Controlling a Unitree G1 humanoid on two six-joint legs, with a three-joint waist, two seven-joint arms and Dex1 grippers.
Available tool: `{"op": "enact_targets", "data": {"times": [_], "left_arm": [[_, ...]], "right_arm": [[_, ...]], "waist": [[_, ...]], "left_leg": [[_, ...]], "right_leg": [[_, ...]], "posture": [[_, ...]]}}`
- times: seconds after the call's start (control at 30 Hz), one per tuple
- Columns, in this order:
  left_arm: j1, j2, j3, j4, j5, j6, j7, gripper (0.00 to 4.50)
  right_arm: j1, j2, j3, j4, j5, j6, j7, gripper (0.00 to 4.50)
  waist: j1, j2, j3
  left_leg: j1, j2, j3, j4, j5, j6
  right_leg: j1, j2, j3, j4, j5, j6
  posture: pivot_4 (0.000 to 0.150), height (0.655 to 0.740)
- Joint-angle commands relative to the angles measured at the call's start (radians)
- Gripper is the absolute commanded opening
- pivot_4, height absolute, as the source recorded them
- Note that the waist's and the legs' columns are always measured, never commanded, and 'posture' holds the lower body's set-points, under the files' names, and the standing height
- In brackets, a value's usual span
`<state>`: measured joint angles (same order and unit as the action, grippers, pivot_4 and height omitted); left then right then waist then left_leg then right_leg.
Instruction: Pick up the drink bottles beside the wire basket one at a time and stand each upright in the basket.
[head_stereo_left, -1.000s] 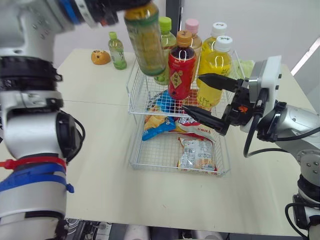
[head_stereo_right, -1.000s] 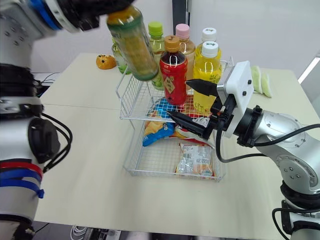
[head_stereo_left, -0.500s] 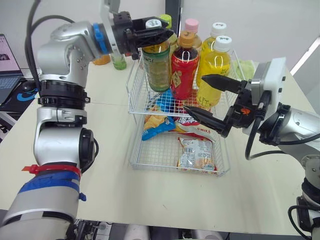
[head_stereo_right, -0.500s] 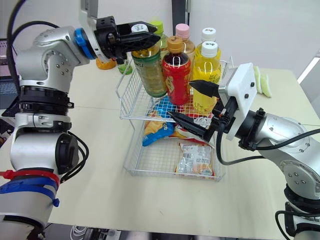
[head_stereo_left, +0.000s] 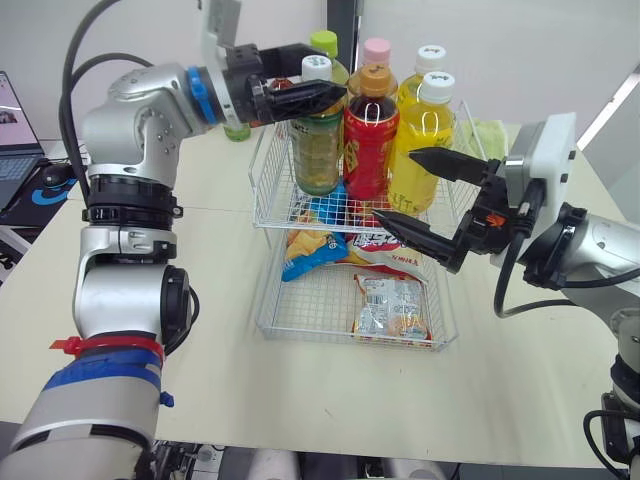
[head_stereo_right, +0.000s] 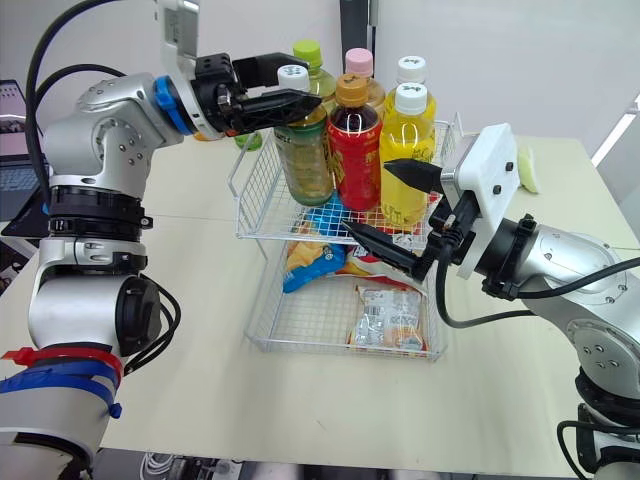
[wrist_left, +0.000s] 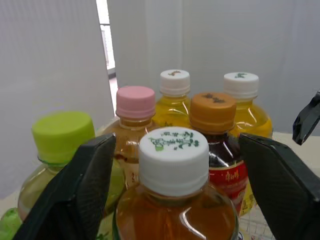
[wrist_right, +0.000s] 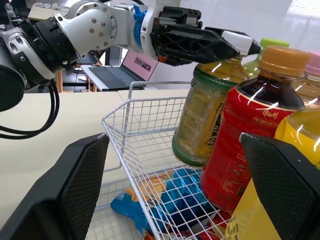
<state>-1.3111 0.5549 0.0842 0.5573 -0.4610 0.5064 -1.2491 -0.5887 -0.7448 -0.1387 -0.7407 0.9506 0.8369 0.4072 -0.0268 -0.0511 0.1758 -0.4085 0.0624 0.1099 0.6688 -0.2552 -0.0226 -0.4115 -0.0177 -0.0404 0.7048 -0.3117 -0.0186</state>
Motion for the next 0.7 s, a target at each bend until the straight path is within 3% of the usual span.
{"op": "enact_targets", "data": {"times": [0.03,0.17,0.27,0.47,0.7], "left_arm": [[-0.013,0.063,0.049,-0.091,-0.036,0.039,0.002,4.46],[0.020,0.186,0.106,-0.151,-0.071,0.136,0.018,4.46],[0.078,0.287,0.145,-0.117,-0.032,0.099,0.054,4.46],[0.265,0.344,0.251,-0.042,0.015,-0.036,0.185,4.46],[0.617,0.267,0.317,0.047,0.096,-0.373,0.316,4.46]], "right_arm": [[-0.018,-0.043,-0.074,0.005,0.056,-0.002,0.032,4.50],[-0.083,-0.134,-0.199,0.100,0.186,0.022,0.067,4.50],[-0.096,-0.236,-0.298,0.220,0.214,0.034,0.146,4.50],[0.001,-0.324,-0.365,0.492,-0.031,-0.148,0.305,4.50],[0.246,-0.193,-0.313,0.810,-0.428,-0.570,0.321,4.50]], "waist": [[-0.001,0.000,0.000],[-0.005,0.001,0.000],[-0.004,0.001,0.000],[0.001,0.000,-0.002],[0.001,0.000,-0.003]], "left_leg": [[0.000,0.000,0.000,0.000,0.000,0.000],[0.001,0.000,0.001,0.000,0.000,0.000],[0.003,0.000,0.001,-0.001,0.000,0.000],[0.008,0.000,0.002,-0.001,0.000,0.000],[0.008,0.000,0.003,-0.001,0.000,0.000]], "right_leg": [[0.000,0.000,0.000,0.000,0.000,0.000],[0.000,0.000,0.001,0.001,0.000,0.000],[0.001,0.000,0.001,0.001,0.000,0.000],[0.007,0.000,0.002,0.001,0.000,0.000],[0.006,0.000,0.002,0.002,0.000,0.000]], "posture": [[0.150,0.7400],[0.150,0.7400],[0.150,0.7400],[0.150,0.7400],[0.150,0.7400]]}}
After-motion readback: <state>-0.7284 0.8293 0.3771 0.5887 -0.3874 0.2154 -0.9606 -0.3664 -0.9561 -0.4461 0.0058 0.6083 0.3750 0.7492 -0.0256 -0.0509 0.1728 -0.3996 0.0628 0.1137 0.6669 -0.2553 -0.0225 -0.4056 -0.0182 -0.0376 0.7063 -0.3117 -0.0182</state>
